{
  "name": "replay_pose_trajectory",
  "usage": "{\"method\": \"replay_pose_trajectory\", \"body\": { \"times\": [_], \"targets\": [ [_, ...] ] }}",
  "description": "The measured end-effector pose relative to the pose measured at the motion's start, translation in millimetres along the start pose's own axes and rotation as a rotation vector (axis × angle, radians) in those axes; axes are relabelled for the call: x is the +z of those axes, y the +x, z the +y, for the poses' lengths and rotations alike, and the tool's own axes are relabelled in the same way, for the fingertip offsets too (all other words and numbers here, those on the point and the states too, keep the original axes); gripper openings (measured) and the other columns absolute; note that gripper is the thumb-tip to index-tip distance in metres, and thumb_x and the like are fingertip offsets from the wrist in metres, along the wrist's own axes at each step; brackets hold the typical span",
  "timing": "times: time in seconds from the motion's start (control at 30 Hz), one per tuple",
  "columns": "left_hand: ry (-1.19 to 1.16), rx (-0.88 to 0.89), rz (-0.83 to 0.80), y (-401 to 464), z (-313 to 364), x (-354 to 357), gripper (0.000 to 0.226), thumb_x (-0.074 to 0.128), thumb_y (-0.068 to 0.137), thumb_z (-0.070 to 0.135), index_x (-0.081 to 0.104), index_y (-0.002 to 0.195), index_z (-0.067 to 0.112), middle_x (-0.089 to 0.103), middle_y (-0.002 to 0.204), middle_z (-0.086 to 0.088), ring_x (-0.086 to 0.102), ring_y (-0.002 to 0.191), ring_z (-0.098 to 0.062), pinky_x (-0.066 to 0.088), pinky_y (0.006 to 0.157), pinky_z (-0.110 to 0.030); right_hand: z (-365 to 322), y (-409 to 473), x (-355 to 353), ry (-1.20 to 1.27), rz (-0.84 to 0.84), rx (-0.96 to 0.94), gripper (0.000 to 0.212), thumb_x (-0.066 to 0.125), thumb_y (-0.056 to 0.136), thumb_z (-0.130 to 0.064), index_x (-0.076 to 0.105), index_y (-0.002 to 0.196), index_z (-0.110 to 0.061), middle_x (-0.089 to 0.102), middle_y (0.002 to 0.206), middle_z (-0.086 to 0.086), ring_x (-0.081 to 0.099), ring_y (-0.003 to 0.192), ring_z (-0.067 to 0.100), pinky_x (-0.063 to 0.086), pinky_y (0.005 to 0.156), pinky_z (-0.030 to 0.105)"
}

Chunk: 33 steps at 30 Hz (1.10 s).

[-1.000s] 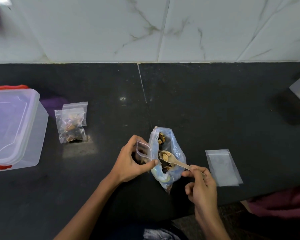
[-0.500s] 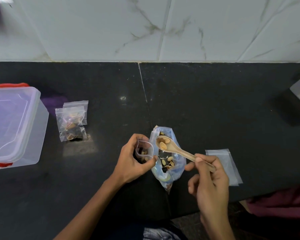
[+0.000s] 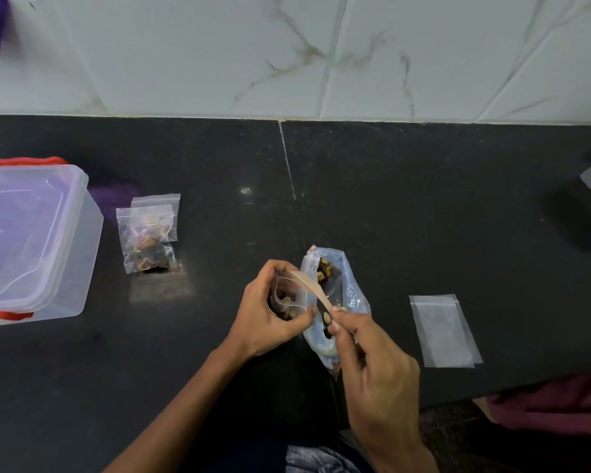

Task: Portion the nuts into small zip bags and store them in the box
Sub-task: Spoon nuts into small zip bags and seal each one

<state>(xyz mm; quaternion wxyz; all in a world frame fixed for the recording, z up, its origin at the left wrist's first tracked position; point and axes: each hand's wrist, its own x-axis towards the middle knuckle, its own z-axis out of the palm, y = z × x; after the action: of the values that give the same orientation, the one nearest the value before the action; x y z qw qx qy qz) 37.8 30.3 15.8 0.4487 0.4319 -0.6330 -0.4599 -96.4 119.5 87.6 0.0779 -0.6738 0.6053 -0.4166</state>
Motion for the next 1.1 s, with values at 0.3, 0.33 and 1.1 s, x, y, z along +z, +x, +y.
{"method": "replay_pose_trajectory", "body": {
  "times": [0.3,0.33,1.1],
  "targets": [
    [0.019,-0.035,0.008,0.3,-0.3,-3.2,0.053,0.083,0.064,0.027,0.051,0.106,0.022,0.063,0.092,0.006,0.064,0.083,-0.014,0.055,0.072,-0.027,6.7,8.7,-8.2,0.325,0.289,0.539,0.013,0.057,0.091,-0.025,0.061,0.083,-0.035,0.066,0.075,-0.008,0.055,0.051,0.009,0.047,0.043,0.023],
    [0.011,-0.045,0.019,0.1,0.0,-3.5,0.054,0.082,0.063,0.032,0.051,0.106,0.022,0.063,0.091,0.005,0.064,0.083,-0.013,0.055,0.072,-0.026,14.6,9.9,-9.7,0.349,0.347,0.623,0.020,0.058,0.090,-0.017,0.061,0.080,-0.033,0.066,0.074,-0.010,0.054,0.051,0.008,0.047,0.046,0.024],
    [-0.158,-0.171,0.137,-2.0,20.3,-18.1,0.035,0.072,0.069,0.026,0.053,0.098,0.019,0.067,0.091,0.000,0.068,0.077,-0.011,0.055,0.064,-0.023,13.7,16.4,7.2,0.014,-0.014,0.376,0.012,0.060,0.083,-0.040,0.061,0.093,-0.033,0.057,0.093,-0.020,0.050,0.095,0.000,0.038,0.075,0.011]
  ]
}}
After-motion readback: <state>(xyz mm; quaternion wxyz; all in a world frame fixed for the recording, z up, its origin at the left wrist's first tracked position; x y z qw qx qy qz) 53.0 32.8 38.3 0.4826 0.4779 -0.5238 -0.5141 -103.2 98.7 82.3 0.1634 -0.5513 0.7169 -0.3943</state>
